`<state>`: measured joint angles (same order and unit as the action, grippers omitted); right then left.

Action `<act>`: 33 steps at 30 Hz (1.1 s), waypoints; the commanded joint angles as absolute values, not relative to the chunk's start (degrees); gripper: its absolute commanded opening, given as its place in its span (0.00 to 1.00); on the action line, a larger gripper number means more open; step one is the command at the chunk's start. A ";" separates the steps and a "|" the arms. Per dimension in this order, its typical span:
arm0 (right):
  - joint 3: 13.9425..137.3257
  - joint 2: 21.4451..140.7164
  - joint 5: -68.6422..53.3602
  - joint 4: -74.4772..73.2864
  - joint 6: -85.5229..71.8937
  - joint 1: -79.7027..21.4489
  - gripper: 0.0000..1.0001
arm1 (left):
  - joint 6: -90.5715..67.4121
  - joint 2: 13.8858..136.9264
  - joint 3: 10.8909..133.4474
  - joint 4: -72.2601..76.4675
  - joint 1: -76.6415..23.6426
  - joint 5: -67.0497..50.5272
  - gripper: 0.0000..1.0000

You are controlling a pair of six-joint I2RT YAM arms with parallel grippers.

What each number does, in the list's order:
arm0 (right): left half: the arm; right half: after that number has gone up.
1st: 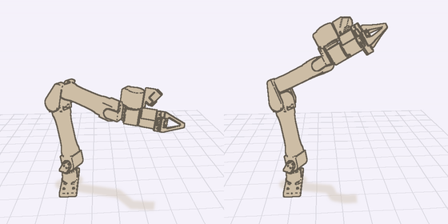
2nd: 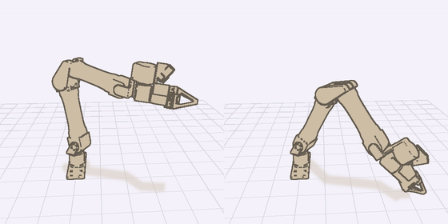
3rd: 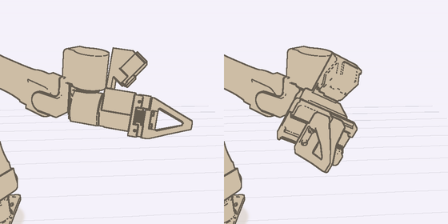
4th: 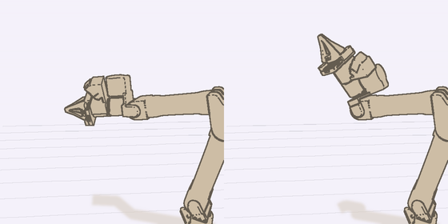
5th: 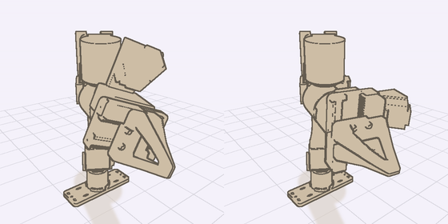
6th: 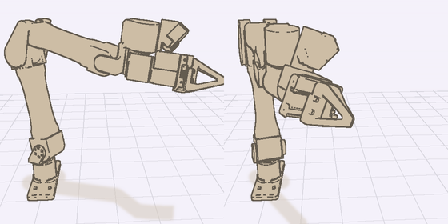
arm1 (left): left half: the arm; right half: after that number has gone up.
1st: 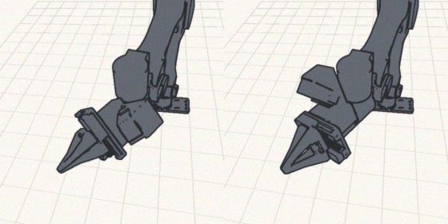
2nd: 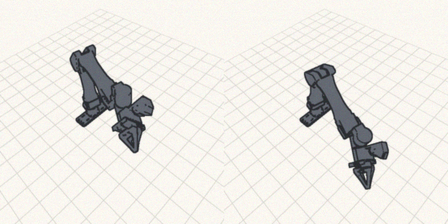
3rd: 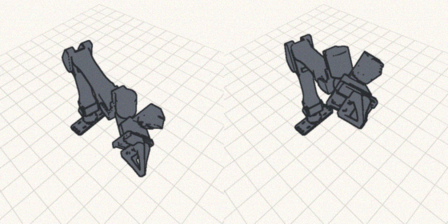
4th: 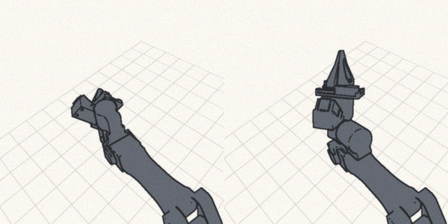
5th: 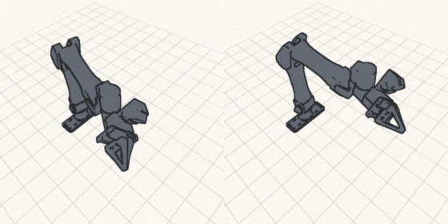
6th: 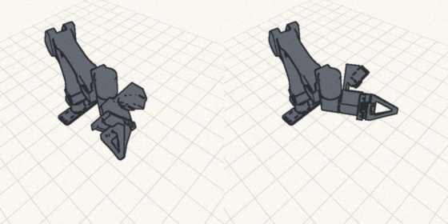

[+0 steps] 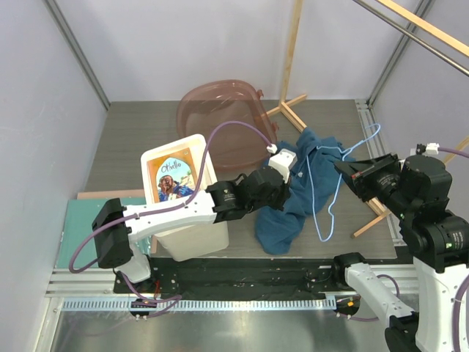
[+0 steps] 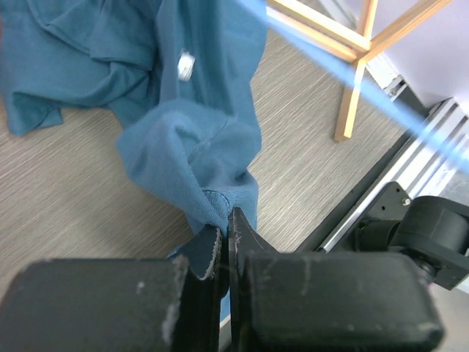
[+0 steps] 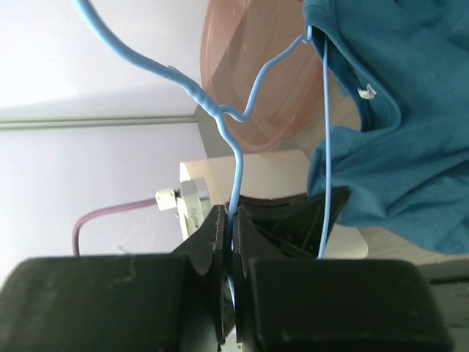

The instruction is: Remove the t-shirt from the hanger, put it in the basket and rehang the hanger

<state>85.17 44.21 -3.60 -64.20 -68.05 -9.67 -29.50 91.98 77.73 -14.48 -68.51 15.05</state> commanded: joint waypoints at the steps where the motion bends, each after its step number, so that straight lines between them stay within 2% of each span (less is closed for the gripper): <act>1: 84.38 42.72 -7.12 -67.93 -68.82 -10.02 0.01 | -29.44 89.12 76.82 -9.76 -68.38 13.54 0.00; 9: 74.71 37.89 -11.15 -74.53 -65.39 -10.02 0.01 | -29.71 86.13 71.90 -6.60 -68.38 13.27 0.00; 15: 78.66 37.00 -7.30 -73.67 -60.06 -10.02 0.01 | -30.23 86.13 70.75 -6.24 -68.38 12.49 0.00; 19: 77.00 34.90 -7.47 -63.48 -56.52 -10.02 0.01 | -32.34 86.57 69.44 -5.72 -68.38 9.59 0.00; 23: 69.28 32.79 -7.74 -50.05 -56.51 -10.02 0.01 | -35.33 85.87 65.84 -3.17 -68.38 7.03 0.00; 28: 70.05 33.93 -3.71 -44.04 -52.83 -10.02 0.01 | -38.23 84.64 63.11 -2.64 -68.38 5.62 0.00; 33: 59.09 27.25 -0.52 -24.56 -59.57 -10.02 0.01 | -40.51 81.23 59.95 -2.37 -68.82 6.32 0.00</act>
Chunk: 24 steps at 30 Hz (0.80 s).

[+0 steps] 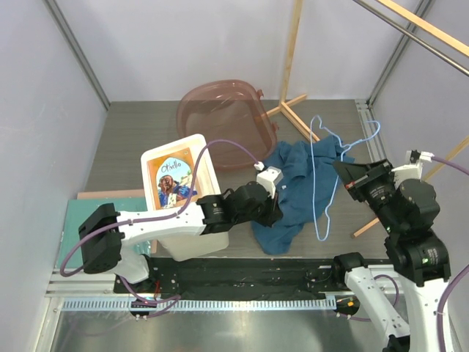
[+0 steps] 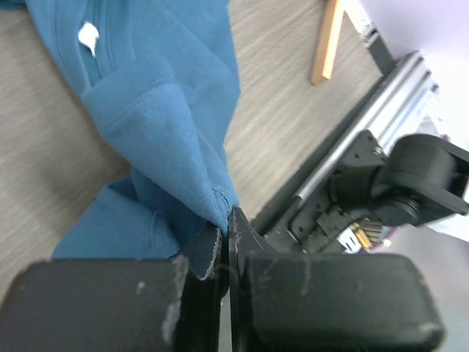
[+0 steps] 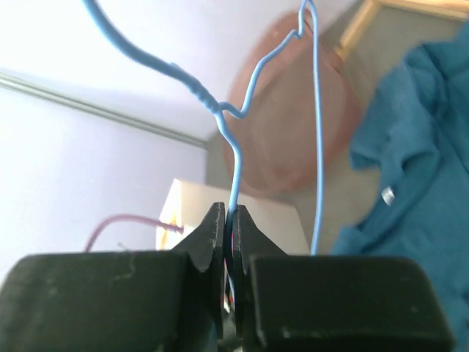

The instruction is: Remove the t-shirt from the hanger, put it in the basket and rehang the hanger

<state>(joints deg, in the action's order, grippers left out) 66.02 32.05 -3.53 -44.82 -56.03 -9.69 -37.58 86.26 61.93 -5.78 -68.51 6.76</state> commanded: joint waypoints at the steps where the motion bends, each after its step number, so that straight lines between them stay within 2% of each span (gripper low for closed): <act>1: 56.80 26.72 -0.61 -20.95 -60.81 -10.02 0.01 | -40.87 80.60 59.42 -2.20 -69.60 6.94 0.00; 4: 49.33 27.76 -0.79 -5.24 -62.76 -10.02 0.01 | -41.13 78.49 57.92 -2.72 -71.10 8.52 0.00; 13: 47.03 36.30 -0.62 17.28 -53.27 -10.02 0.01 | -41.22 79.62 62.04 -7.99 -73.47 9.49 0.00; 17: 46.49 37.26 -0.26 23.73 -47.38 -10.02 0.01 | -39.38 80.24 65.82 -11.42 -74.70 11.07 0.00; 24: 42.71 37.70 9.30 36.12 -40.61 -9.93 0.01 | -37.44 79.80 70.31 -15.20 -75.59 14.15 0.00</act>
<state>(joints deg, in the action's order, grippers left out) 44.07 37.74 2.81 23.22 -46.54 -9.72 -39.55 80.47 66.30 -13.04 -75.31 11.38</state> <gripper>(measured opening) 0.070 0.006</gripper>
